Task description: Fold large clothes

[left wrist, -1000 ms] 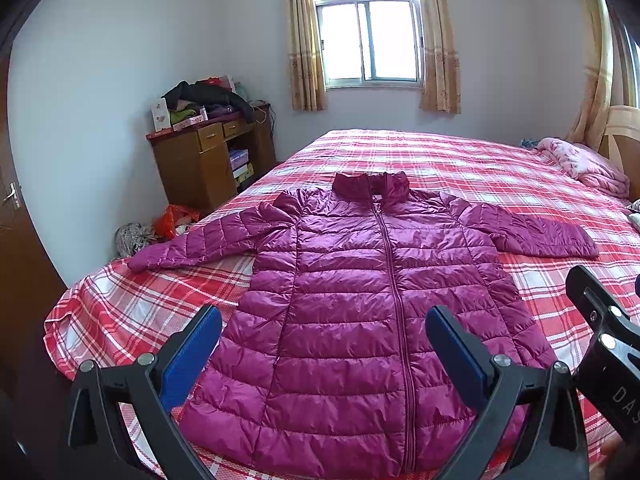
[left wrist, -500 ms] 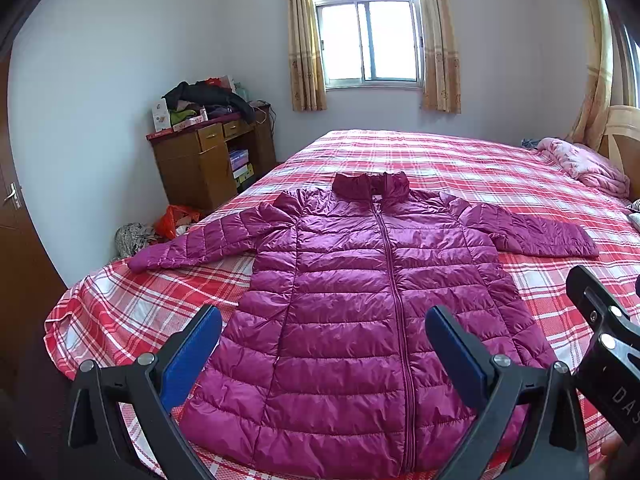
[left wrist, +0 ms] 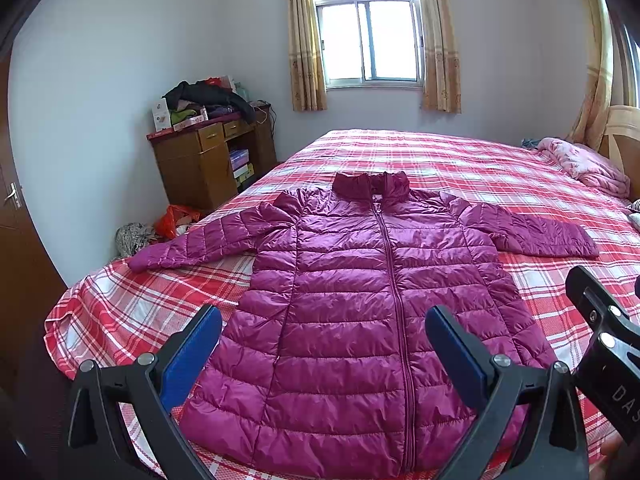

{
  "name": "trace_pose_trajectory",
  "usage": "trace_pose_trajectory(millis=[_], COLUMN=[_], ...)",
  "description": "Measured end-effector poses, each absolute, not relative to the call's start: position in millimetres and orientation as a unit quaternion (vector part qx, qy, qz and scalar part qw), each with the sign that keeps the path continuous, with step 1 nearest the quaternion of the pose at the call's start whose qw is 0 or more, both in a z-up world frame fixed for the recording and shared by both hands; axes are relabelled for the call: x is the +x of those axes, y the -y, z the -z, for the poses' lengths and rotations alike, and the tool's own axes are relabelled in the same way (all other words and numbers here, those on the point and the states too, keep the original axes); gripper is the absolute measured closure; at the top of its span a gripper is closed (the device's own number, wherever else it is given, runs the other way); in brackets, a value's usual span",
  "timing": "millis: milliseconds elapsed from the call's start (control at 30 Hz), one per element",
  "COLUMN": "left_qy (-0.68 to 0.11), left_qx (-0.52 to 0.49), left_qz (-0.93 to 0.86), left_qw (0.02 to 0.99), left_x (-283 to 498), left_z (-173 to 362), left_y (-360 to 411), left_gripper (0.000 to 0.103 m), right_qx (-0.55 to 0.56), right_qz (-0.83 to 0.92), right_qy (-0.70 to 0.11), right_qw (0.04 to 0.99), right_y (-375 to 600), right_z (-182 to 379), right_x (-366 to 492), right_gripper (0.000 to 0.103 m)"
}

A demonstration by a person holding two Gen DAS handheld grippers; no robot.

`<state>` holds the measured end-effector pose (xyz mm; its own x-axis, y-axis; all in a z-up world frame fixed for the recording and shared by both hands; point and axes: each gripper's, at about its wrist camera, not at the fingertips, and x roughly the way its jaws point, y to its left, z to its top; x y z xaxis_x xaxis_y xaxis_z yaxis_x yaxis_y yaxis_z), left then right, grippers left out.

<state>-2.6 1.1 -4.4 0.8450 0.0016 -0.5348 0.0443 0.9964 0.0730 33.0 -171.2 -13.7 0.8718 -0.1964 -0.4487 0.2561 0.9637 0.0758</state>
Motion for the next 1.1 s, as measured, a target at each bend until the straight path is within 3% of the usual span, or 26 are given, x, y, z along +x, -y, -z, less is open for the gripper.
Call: trace_pose_trajectory(millis=[1100], left_qy=[-0.296], left_qx=[0.038], left_qz=[0.016], left_qw=[0.954], left_x=[8], left_z=[17], left_y=[0], left_gripper=[0.001], right_qx=[0.081], right_qz=[0.111], right_qy=[-0.260], right_qw=[0.956], right_y=[180], right_z=[31], right_x=[47], right_gripper=[0.000])
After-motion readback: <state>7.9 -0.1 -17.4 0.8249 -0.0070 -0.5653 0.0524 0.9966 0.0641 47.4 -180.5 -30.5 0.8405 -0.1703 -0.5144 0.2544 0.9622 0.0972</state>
